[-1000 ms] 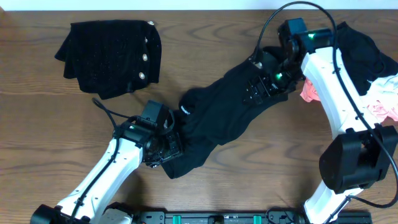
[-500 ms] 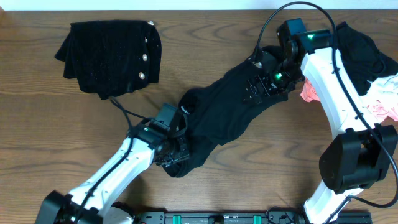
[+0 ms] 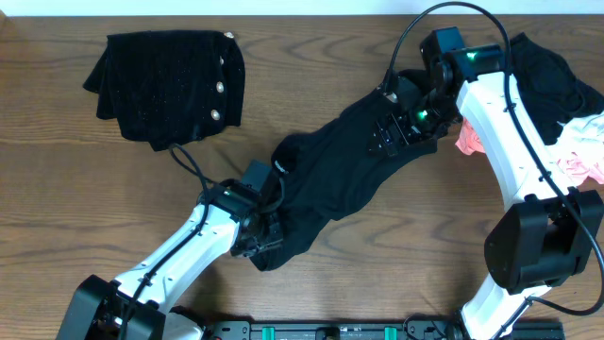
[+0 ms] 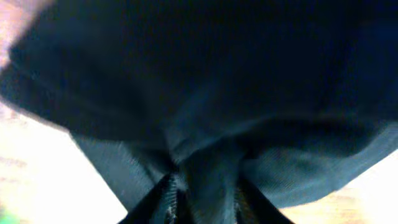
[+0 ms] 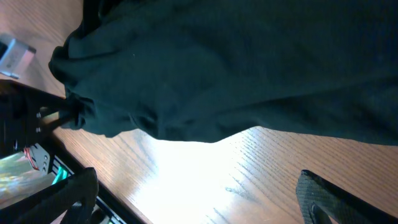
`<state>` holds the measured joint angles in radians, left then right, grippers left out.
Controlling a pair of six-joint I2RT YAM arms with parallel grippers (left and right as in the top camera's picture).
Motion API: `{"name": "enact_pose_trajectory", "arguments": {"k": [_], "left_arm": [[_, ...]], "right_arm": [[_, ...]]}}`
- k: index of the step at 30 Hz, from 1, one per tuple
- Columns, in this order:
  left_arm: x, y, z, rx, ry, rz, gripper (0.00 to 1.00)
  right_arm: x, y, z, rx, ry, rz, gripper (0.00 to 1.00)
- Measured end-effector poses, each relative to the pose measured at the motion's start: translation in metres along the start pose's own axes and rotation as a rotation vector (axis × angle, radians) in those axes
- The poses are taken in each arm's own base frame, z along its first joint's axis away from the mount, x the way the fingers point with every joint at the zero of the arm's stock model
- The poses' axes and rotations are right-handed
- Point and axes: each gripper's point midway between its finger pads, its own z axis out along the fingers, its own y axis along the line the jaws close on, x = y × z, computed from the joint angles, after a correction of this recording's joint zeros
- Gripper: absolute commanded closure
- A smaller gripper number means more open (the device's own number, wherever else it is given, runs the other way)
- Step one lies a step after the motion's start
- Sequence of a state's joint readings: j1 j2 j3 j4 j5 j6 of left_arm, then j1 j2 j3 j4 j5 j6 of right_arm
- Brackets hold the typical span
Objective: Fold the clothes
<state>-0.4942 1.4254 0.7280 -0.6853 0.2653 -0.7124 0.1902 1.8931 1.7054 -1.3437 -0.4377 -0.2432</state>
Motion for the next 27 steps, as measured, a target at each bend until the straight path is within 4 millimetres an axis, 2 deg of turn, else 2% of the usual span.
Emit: {"name": "enact_pose_trajectory", "arguments": {"k": [1,9,13,17,20,24,27], "left_arm": [[-0.003,-0.002,0.000,0.006,-0.013,-0.001,0.94],[-0.024,-0.021,-0.003,0.080,-0.098,0.041,0.94],[-0.034,-0.036,-0.016,0.108,-0.135,0.109,0.94],[-0.054,-0.058,-0.046,0.145,-0.227,0.182,0.94],[-0.070,-0.069,-0.080,0.150,-0.337,0.222,0.94],[-0.092,-0.070,-0.124,0.123,-0.495,0.233,0.94],[-0.111,-0.061,-0.149,0.089,-0.598,0.207,0.94]], "right_arm": [[0.000,0.000,0.000,0.000,0.000,0.001,0.02],[0.004,0.001,0.000,-0.004,0.016,0.007,0.05],[0.005,0.001,0.000,-0.006,0.018,0.009,0.08],[0.004,0.005,0.000,-0.028,0.012,0.007,0.13],[0.004,0.010,0.001,-0.045,0.013,0.006,0.14],[0.003,0.023,0.006,-0.058,0.025,-0.026,0.14],[0.000,0.038,0.013,-0.059,0.027,-0.081,0.14]]}}
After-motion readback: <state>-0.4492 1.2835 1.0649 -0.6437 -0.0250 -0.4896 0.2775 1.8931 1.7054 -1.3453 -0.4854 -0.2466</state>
